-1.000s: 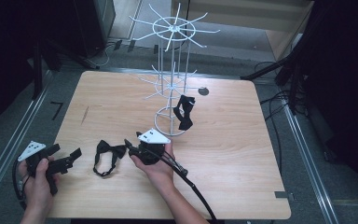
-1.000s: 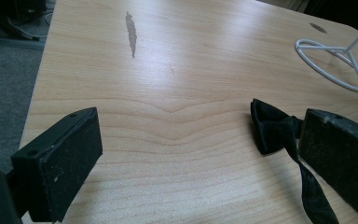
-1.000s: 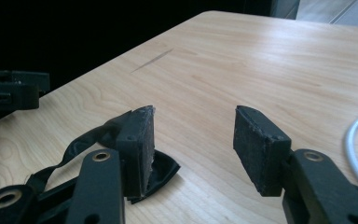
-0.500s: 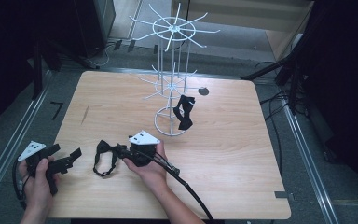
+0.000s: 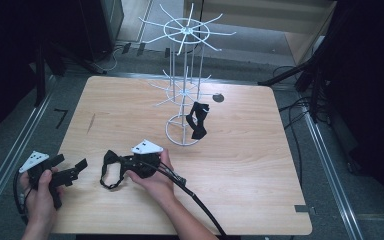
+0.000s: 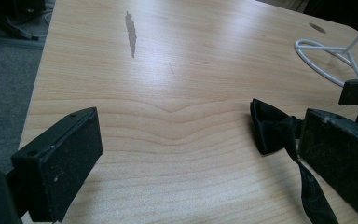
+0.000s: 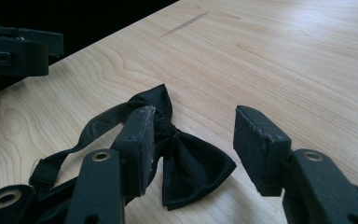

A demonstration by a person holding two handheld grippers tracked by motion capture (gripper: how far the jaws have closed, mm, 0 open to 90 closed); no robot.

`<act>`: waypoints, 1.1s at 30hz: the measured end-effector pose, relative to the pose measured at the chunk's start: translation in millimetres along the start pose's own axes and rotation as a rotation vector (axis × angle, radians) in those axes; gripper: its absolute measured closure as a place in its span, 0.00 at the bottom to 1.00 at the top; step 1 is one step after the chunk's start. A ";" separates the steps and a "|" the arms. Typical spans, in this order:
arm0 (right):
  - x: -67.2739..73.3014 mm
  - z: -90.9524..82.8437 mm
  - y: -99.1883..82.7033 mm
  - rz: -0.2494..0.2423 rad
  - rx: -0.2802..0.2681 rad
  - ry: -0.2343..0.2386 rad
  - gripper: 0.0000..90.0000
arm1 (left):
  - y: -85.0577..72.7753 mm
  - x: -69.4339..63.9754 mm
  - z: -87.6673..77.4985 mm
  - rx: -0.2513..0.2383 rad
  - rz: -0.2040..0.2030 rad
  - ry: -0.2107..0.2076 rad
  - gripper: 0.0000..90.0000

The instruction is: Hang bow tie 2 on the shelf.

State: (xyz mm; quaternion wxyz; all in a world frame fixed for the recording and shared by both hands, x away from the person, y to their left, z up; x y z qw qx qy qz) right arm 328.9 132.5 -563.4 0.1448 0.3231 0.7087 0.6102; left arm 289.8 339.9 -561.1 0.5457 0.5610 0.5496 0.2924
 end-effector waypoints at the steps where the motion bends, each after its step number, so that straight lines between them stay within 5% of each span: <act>1: -0.1 0.4 0.0 0.002 0.001 0.000 0.55 | 0.0 -0.1 0.0 0.000 -0.002 0.001 0.00; 9: 2.8 4.2 2.9 0.004 0.003 0.015 0.54 | -0.1 -0.2 0.0 0.001 -0.002 0.001 0.00; 33: -6.5 7.6 -18.3 -0.023 0.156 0.007 0.58 | -0.2 -0.2 0.4 0.000 0.000 0.001 0.00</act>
Point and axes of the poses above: each handheld gripper's, and its own axes: z roughly forward along the jaws, y roughly out of its top, x roughly to its left, the point moved 8 cm from there along z, roughly forward along the jaws, and after that the axes turned 15 degrees about -x, right-handed, at the moved point
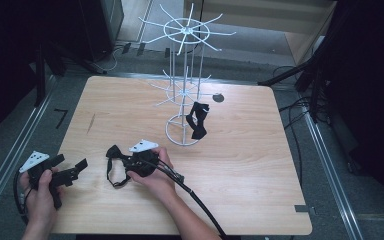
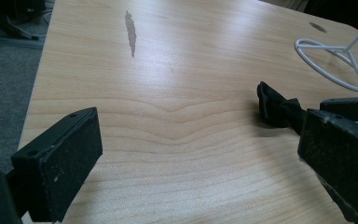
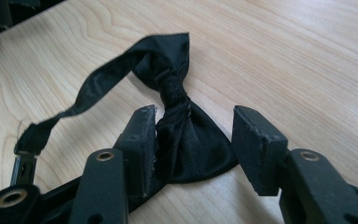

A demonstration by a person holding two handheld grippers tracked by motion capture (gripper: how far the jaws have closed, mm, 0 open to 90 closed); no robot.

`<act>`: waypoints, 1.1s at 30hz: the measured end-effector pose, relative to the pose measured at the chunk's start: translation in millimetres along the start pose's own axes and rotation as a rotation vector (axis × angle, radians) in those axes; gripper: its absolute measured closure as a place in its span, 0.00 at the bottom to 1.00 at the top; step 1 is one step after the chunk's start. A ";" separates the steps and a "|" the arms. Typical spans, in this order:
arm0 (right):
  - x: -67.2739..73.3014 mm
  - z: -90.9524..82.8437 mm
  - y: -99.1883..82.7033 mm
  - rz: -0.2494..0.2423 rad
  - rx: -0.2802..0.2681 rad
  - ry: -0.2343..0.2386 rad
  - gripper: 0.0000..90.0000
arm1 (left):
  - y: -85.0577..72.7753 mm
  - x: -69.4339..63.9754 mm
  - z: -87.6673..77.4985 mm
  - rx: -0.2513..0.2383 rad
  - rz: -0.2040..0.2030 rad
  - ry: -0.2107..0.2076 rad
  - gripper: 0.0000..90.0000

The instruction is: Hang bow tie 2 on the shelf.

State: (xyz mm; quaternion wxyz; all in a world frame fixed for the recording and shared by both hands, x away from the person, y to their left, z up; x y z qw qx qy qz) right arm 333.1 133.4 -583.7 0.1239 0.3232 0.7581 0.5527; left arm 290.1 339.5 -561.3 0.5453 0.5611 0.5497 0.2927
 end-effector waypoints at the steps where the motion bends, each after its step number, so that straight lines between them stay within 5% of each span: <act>1: -0.2 0.0 -0.9 -0.005 0.008 -0.002 0.59 | 0.0 0.0 0.0 0.000 0.000 0.000 0.00; 9: 0.7 -1.4 -3.4 -0.078 0.027 -0.022 0.70 | 0.0 0.1 0.0 0.000 0.000 0.002 0.00; 16: 4.2 -6.1 -4.7 -0.089 0.016 -0.009 0.91 | 0.0 0.0 0.0 -0.001 0.000 0.001 0.00; 33: -6.5 -24.2 -3.2 -0.077 -0.039 -0.033 0.97 | 0.0 0.1 -0.1 0.003 -0.002 0.000 0.00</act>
Point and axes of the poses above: each handheld gripper's, and its own axes: z roughly forward along the jaws, y roughly out of its top, x roughly to its left, the point moved 8 cm from there along z, roughly forward along the jaws, and after that the axes turned 15 degrees about -x, right-handed, at the moved point
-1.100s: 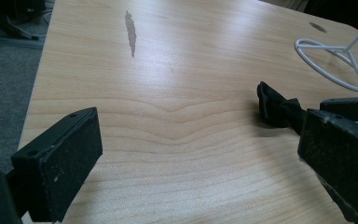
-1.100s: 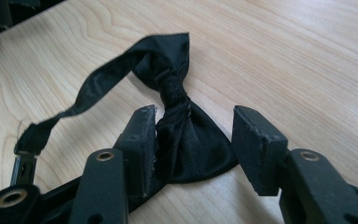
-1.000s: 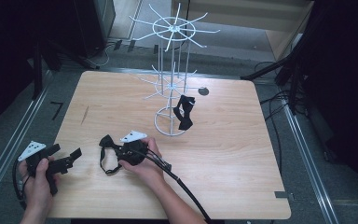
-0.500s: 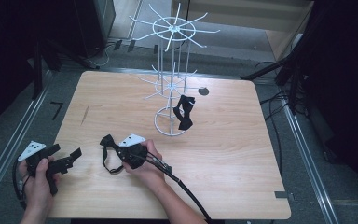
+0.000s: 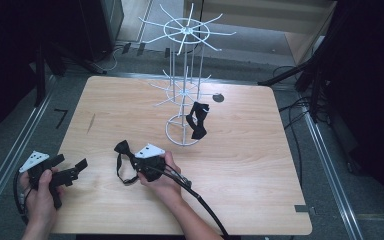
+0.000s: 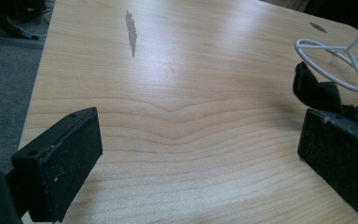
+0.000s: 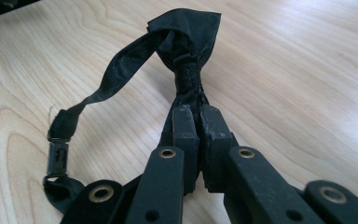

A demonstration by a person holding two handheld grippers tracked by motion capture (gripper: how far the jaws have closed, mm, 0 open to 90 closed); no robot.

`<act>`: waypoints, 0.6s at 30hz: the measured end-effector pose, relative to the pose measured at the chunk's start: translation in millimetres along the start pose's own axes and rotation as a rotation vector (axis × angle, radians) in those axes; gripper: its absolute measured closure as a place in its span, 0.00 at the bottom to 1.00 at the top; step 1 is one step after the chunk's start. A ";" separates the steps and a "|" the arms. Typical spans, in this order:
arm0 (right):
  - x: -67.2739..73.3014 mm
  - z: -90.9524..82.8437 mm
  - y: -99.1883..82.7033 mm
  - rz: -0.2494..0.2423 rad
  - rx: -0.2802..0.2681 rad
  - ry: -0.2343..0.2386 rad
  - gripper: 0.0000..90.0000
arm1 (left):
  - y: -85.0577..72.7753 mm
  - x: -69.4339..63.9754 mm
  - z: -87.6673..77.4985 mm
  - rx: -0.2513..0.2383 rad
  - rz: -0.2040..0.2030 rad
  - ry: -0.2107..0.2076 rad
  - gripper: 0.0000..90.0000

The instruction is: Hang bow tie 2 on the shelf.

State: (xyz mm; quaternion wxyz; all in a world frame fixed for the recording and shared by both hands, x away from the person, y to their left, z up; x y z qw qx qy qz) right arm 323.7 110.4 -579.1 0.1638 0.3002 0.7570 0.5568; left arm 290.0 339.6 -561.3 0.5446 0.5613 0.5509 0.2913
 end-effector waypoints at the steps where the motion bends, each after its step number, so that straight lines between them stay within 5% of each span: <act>1: -1.5 -1.9 0.8 0.003 -0.007 -0.003 0.97 | 0.0 0.0 0.0 0.000 0.000 0.000 0.00; 18: -26.8 -34.7 25.3 0.023 -0.120 -0.071 0.97 | -0.1 0.0 0.1 0.001 -0.001 0.000 0.00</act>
Point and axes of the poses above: each handheld gripper's, and its own axes: z roughly forward along the jaws, y roughly out of its top, x roughly to its left, the point moved 8 cm from there along z, roughly forward along the jaws, and after that the axes turned 15 degrees about -x, right-handed, at the moved point
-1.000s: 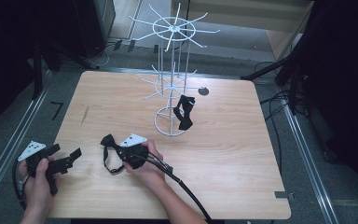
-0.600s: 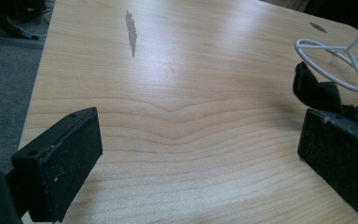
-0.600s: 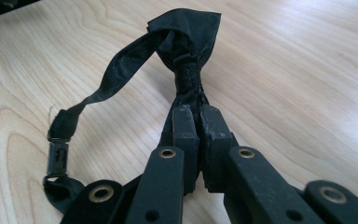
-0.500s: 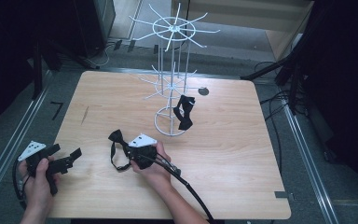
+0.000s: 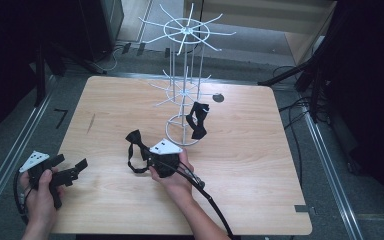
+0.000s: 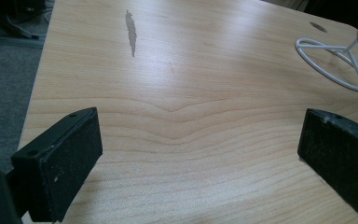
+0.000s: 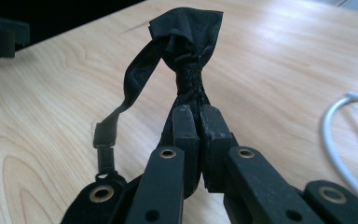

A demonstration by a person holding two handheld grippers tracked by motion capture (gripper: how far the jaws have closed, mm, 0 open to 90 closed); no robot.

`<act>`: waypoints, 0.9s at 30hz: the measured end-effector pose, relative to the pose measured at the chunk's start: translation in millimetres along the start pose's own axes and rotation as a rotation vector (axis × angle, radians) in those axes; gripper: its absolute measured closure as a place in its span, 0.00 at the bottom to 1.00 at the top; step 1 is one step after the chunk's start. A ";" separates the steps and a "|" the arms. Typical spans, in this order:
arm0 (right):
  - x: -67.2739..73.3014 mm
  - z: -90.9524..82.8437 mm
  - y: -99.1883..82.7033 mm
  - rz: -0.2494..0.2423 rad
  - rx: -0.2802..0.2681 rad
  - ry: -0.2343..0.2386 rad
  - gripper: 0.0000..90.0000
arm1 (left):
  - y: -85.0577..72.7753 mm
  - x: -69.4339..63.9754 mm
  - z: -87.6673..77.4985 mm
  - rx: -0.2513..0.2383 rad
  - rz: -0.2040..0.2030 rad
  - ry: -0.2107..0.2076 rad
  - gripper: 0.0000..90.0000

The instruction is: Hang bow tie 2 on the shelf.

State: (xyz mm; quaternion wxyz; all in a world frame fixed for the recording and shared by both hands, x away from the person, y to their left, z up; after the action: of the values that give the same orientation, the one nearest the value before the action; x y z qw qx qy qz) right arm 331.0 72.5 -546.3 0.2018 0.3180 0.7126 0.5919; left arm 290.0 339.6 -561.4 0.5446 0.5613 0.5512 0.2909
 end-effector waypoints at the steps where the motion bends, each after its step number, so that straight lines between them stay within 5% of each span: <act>1: -1.5 -2.0 1.9 0.000 -0.009 -0.006 0.97 | 0.0 0.0 0.0 0.000 0.000 0.000 0.00; 27: -14.8 -46.3 38.4 -0.029 -0.125 -0.055 0.97 | 0.0 -0.2 0.1 -0.001 0.001 0.002 0.00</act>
State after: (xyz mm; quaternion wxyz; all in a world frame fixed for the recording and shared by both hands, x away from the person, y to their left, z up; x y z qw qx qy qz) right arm 319.0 32.9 -500.2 0.2495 0.3105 0.6729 0.6233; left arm 290.1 339.3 -561.3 0.5439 0.5611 0.5514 0.2921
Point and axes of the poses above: each handheld gripper's, and its own axes: z roughly forward along the jaws, y roughly out of its top, x roughly to its left, the point moved 8 cm from there along z, roughly forward along the jaws, and after that the axes turned 15 degrees about -x, right-handed, at the moved point
